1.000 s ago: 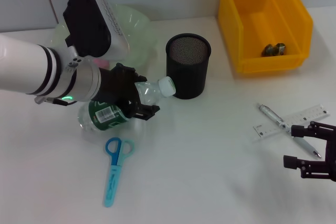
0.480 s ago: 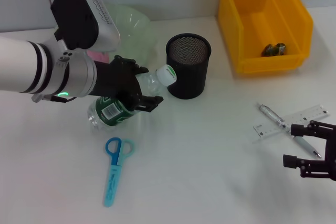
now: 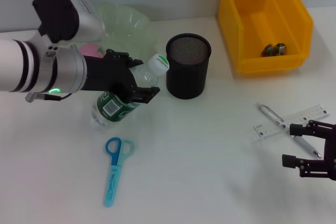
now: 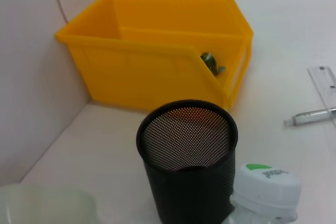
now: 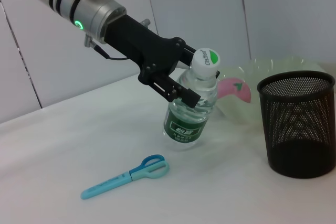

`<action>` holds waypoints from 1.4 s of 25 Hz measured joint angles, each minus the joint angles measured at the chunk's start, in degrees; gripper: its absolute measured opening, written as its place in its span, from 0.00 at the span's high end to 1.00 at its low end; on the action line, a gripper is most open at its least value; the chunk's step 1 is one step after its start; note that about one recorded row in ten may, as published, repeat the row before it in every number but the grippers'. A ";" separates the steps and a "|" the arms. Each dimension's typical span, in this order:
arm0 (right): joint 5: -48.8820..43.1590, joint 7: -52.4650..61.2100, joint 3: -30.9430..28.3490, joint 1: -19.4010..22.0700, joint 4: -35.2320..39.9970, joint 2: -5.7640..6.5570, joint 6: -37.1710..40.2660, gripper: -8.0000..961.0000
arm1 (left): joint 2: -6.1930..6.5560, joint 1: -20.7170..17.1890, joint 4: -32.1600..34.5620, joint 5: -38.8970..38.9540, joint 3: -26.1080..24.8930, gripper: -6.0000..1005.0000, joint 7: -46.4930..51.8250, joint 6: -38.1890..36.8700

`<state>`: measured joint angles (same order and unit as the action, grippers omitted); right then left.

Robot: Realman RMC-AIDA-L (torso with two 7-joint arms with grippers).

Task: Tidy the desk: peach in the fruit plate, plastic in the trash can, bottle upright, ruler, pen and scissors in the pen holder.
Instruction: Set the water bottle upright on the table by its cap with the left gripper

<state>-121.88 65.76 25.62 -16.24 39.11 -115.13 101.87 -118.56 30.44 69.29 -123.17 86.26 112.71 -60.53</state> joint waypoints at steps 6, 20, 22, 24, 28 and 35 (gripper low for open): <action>-0.13 0.07 -0.05 -0.22 0.00 0.00 0.00 0.14 | -0.02 -1.59 0.56 2.85 -0.59 0.28 -1.53 0.00; -0.16 0.73 0.40 -0.62 -0.01 0.00 -0.01 0.14 | 0.00 -3.96 0.50 6.87 -3.38 0.28 -2.64 0.12; -0.16 0.73 0.40 -0.69 -0.05 0.00 -0.01 0.14 | 0.00 -4.33 0.42 7.44 -3.84 0.28 -2.67 0.15; -0.18 0.76 0.40 -0.81 -0.14 0.00 -0.01 0.14 | 0.00 -4.99 0.41 8.93 -4.51 0.28 -2.88 0.22; -0.20 0.82 0.40 -0.96 -0.16 0.00 -0.01 0.14 | 0.00 -6.57 0.31 12.40 -5.70 0.28 -5.03 0.28; -0.20 0.85 0.48 -1.12 -0.17 0.00 -0.01 0.14 | 0.07 -7.72 -0.57 15.45 -6.54 0.41 -6.68 0.22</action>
<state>-122.08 66.61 26.10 -17.36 38.94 -115.13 101.86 -118.49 22.72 68.73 -107.72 79.72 106.03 -60.31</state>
